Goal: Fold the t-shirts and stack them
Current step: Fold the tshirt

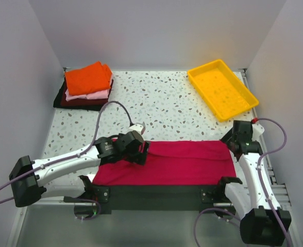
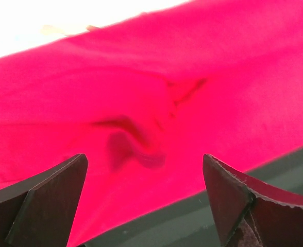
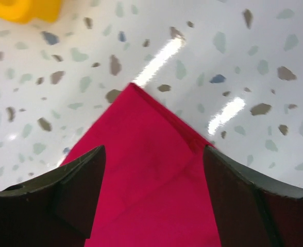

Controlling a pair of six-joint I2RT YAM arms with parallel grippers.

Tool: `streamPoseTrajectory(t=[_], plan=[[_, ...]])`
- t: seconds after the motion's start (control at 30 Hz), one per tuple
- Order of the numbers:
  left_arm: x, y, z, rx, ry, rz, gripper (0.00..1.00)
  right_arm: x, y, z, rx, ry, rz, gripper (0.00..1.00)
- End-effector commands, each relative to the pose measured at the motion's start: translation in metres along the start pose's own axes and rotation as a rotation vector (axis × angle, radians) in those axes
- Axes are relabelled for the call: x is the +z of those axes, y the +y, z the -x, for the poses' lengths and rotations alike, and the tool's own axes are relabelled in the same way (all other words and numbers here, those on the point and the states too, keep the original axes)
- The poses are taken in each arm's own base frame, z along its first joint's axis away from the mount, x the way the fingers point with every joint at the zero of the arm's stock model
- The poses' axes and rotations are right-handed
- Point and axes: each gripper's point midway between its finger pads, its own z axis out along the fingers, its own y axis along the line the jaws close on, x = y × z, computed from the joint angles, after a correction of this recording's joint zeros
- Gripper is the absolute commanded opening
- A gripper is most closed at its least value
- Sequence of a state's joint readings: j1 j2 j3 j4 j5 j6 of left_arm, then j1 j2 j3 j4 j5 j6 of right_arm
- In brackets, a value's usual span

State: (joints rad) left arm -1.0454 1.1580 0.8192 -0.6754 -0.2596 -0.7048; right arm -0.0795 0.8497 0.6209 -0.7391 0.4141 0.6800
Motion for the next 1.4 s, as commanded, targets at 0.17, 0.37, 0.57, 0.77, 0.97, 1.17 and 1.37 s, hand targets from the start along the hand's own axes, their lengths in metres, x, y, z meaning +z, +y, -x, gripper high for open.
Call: streamPoseTrajectory(t=[0.17, 0.37, 0.57, 0.77, 0.97, 1.17, 1.37], plan=[[-0.01, 0.087, 0.048, -0.267, -0.188, 0.172, 1.0, -0.025, 0.072, -0.009, -0.037, -0.005, 0.485, 0.85], [0.0, 0.139, 0.043, -0.414, -0.204, 0.252, 1.0, -0.041, 0.097, -0.033, -0.152, 0.007, 0.605, 0.81], [0.009, 0.174, 0.046, -0.561, -0.239, 0.272, 1.0, -0.071, 0.139, -0.077, -0.301, 0.045, 0.725, 0.8], [0.02, 0.201, 0.051, -0.649, -0.257, 0.281, 0.99, -0.11, 0.188, -0.132, -0.438, 0.108, 0.858, 0.79], [0.035, 0.203, 0.057, -0.658, -0.238, 0.27, 0.93, -0.152, 0.231, -0.2, -0.5, 0.204, 0.998, 0.79], [0.048, 0.208, 0.049, -0.655, -0.205, 0.284, 0.82, -0.184, 0.265, -0.25, -0.553, 0.255, 1.068, 0.76], [0.056, 0.212, 0.043, -0.654, -0.18, 0.294, 0.71, -0.196, 0.279, -0.278, -0.567, 0.298, 1.078, 0.73]])
